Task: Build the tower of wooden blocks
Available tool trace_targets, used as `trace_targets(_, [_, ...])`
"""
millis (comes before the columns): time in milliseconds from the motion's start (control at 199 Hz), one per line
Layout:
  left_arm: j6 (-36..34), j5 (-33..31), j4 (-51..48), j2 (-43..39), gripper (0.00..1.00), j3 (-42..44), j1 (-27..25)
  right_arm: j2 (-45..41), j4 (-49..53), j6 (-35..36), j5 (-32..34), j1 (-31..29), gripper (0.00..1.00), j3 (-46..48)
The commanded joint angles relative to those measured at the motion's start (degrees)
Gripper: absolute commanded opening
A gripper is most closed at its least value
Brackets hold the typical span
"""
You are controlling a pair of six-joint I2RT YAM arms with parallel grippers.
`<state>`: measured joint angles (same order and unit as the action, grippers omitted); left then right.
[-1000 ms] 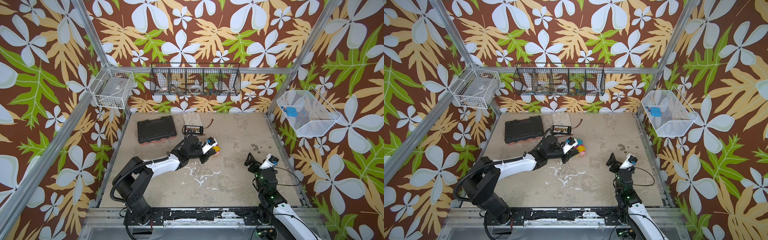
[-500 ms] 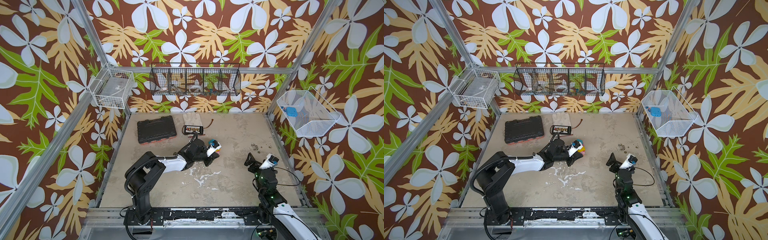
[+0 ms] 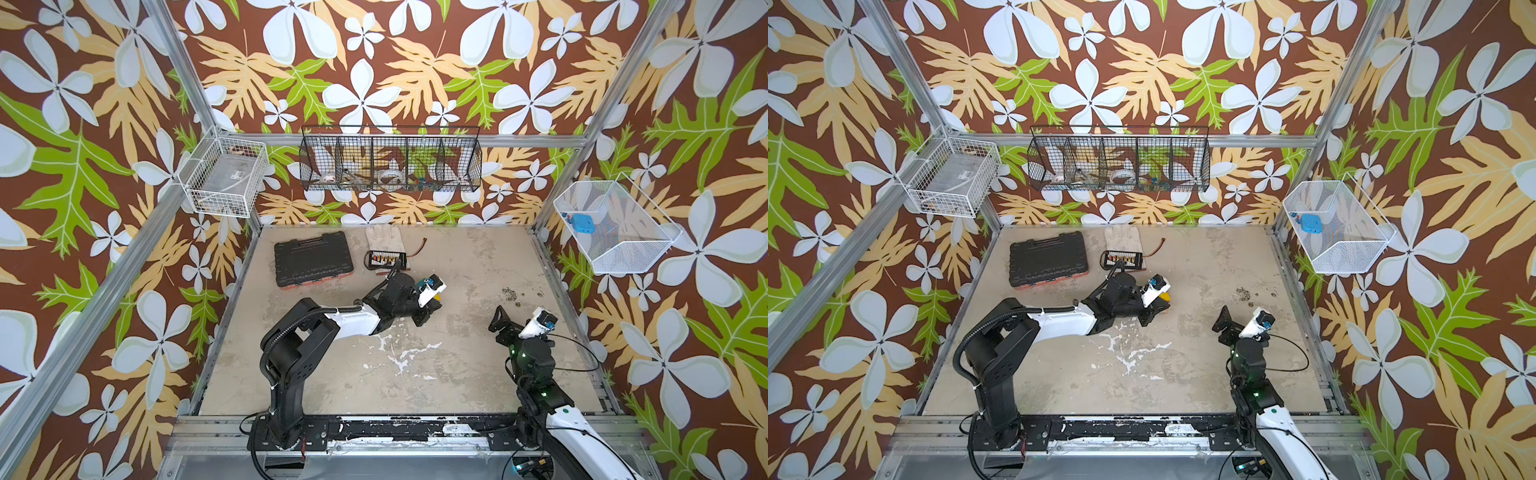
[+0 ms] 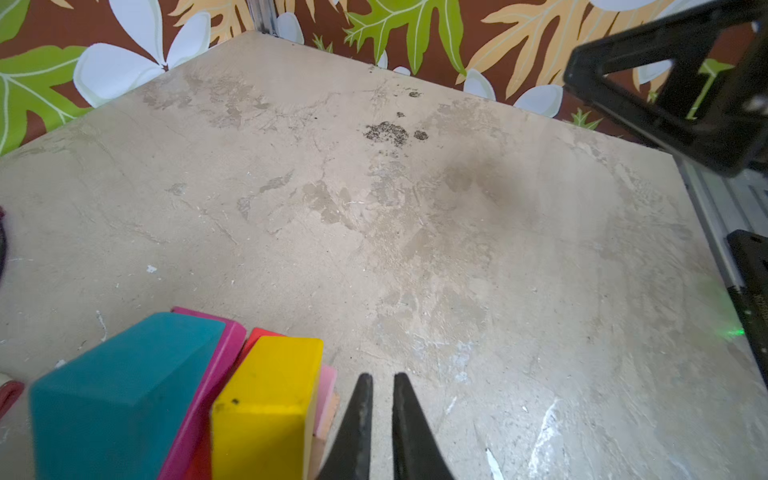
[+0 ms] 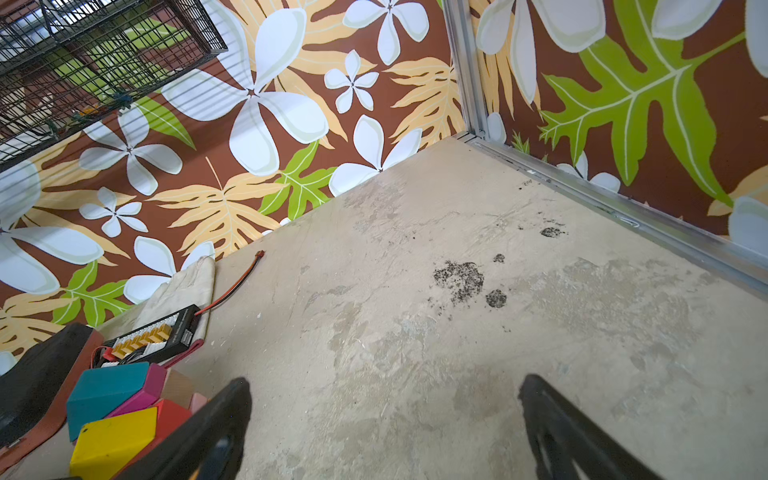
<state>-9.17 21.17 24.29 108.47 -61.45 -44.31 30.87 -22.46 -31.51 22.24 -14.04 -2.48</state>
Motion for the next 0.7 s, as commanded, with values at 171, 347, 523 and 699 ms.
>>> trace_targets(171, [-1.1, -2.2, -2.4, 0.8, 0.14, -1.5, 0.0, 0.0, -1.4, -0.1, -0.3, -0.1, 1.00, -0.6])
trace_targets(347, [-1.6, -2.9, -3.3, 1.1, 0.14, -2.0, -0.1, 0.0, -1.3, -0.1, -0.3, -0.1, 1.00, -0.6])
trace_targets(523, [-2.5, -3.6, -4.1, 1.0, 0.14, -2.3, -0.1, 0.0, -1.3, 0.0, -0.3, -0.1, 1.00, -0.6])
trace_targets(699, [-3.5, -4.4, -5.1, 1.3, 0.14, -3.1, -0.1, 0.0, -1.3, 0.0, -0.3, -0.1, 1.00, -0.6])
